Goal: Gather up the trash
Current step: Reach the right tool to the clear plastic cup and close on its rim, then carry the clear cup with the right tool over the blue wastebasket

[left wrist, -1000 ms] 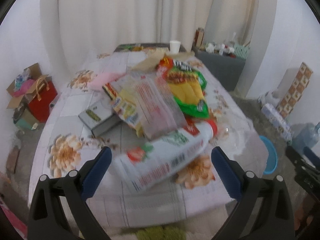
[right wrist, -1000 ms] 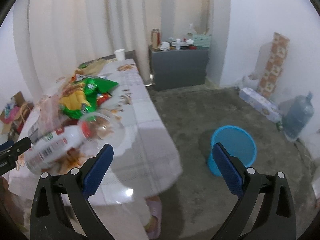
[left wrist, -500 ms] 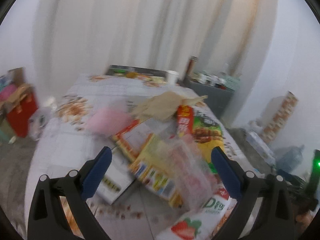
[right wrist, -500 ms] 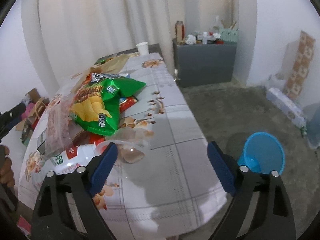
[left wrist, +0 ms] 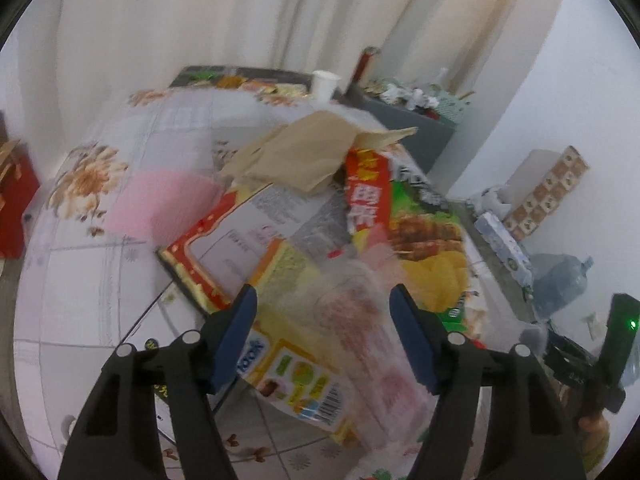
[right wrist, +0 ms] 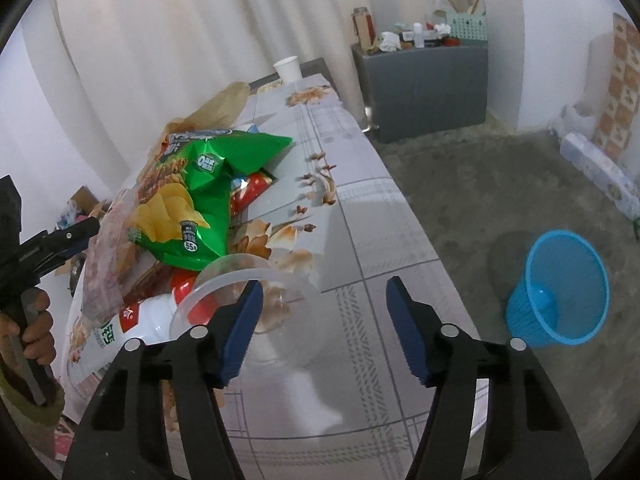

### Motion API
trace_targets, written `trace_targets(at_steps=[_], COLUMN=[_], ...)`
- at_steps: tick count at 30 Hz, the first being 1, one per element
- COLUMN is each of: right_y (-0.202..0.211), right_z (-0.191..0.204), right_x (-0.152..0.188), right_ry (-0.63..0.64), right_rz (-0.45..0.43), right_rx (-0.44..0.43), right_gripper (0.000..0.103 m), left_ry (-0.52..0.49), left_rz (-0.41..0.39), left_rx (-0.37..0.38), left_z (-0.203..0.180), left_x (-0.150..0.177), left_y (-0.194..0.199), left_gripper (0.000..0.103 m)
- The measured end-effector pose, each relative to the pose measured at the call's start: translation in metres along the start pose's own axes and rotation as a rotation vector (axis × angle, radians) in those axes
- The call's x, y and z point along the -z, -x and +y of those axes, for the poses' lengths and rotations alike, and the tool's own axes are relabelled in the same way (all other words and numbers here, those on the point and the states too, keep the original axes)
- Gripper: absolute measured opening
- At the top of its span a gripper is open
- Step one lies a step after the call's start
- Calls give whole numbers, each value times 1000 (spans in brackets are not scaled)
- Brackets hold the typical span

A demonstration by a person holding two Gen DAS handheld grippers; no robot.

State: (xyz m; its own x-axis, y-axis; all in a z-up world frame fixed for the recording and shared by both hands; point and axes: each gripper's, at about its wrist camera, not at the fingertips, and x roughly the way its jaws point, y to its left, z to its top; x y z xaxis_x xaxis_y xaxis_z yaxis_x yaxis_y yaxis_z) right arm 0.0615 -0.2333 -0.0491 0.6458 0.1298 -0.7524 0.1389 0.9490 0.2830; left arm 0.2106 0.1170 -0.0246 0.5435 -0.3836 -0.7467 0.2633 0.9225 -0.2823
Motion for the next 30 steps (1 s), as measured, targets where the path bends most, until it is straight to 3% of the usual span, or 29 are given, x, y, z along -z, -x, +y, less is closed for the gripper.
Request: trace_targets(at_steps=[4, 10, 15, 23, 30], right_y=[-5, -9, -9, 2, 15], right_z=[-3, -2, 0, 2, 2], right_x=[-1, 0, 1, 1, 0], right_ry=[-11, -17, -24, -27, -33], right_rz=[11, 28, 34, 0, -38], right_rx=[-19, -46, -59, -68, -80], right_gripper=[53, 36, 18, 5, 4], left_ry=[39, 37, 58, 52, 40], left_rz=[21, 6, -22, -126, -216], left_rx=[20, 16, 16, 38, 35], left_z=[6, 6, 10, 11, 9], left_x=[1, 4, 3, -3, -7], left_y=[-5, 0, 6, 31, 59], left_gripper=[66, 42, 34, 20, 6])
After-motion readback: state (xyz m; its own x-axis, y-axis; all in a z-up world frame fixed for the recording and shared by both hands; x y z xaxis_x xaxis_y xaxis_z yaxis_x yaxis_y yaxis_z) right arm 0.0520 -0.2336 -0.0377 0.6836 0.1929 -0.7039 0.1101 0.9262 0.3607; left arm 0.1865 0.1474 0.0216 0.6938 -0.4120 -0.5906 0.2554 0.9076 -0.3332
